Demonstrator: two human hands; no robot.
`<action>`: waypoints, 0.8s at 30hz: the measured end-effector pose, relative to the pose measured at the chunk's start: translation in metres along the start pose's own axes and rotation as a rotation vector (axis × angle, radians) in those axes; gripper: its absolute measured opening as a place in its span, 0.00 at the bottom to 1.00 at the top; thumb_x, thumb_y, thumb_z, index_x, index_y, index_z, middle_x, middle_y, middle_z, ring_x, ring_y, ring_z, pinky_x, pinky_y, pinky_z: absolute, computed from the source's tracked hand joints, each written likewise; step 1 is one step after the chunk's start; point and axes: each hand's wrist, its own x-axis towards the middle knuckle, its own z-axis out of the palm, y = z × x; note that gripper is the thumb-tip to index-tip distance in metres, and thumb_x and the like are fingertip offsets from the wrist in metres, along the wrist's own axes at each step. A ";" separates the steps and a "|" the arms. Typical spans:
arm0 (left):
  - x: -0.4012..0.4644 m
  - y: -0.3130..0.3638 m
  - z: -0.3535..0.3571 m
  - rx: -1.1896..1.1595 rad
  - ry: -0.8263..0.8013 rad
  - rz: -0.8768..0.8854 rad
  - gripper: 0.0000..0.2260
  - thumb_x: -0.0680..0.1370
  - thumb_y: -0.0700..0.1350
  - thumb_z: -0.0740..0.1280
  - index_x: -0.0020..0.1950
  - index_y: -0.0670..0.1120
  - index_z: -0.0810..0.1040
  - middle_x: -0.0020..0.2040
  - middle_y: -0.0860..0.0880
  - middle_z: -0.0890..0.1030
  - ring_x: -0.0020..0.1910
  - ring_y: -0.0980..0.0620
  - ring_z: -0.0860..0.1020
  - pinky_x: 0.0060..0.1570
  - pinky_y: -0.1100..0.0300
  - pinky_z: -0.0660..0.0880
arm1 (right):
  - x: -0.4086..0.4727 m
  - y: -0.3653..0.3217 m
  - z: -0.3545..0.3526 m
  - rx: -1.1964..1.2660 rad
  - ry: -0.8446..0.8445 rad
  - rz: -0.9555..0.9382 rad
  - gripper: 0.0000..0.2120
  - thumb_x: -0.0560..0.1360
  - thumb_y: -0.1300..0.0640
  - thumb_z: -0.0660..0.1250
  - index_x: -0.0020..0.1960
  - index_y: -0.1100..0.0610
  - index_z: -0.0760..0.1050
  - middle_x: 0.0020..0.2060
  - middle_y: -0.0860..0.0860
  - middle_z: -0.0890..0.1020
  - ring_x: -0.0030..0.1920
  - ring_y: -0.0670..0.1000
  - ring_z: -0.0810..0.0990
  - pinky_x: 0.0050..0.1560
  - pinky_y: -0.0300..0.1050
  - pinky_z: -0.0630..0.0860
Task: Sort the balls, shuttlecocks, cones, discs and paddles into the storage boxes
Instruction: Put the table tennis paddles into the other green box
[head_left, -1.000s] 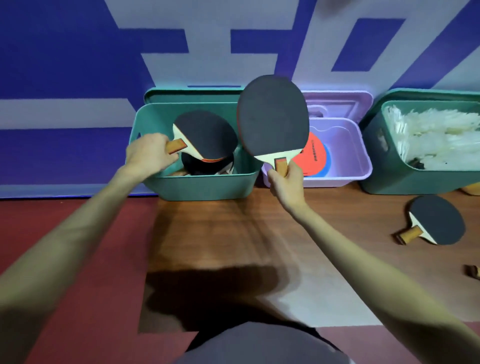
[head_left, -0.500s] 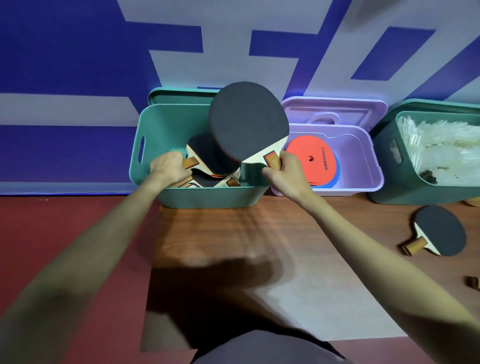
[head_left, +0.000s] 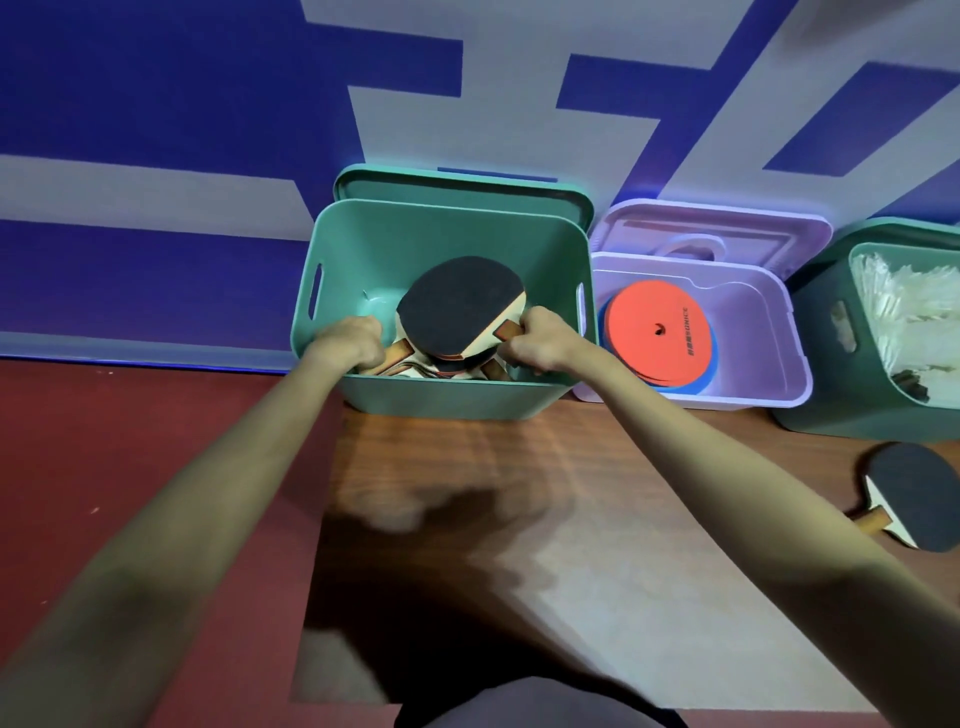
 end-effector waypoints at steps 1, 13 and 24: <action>0.002 -0.001 0.000 -0.024 0.011 -0.002 0.09 0.75 0.39 0.61 0.54 0.41 0.76 0.54 0.42 0.78 0.54 0.40 0.77 0.46 0.55 0.71 | 0.004 0.000 0.003 -0.010 -0.009 0.005 0.06 0.70 0.62 0.66 0.35 0.59 0.71 0.29 0.52 0.74 0.26 0.50 0.72 0.26 0.39 0.69; -0.021 0.012 -0.005 -0.175 0.257 0.067 0.11 0.78 0.48 0.64 0.53 0.43 0.80 0.55 0.41 0.80 0.56 0.39 0.77 0.47 0.54 0.69 | 0.009 0.006 0.014 -0.210 -0.161 0.025 0.10 0.75 0.51 0.68 0.48 0.57 0.71 0.46 0.52 0.75 0.47 0.53 0.73 0.46 0.41 0.67; -0.061 0.064 -0.011 -0.295 0.458 0.209 0.07 0.75 0.46 0.65 0.52 0.49 0.79 0.50 0.49 0.83 0.55 0.44 0.79 0.54 0.51 0.76 | -0.032 0.022 -0.011 -0.185 0.211 -0.267 0.13 0.75 0.62 0.62 0.57 0.66 0.74 0.53 0.61 0.79 0.55 0.59 0.77 0.51 0.43 0.69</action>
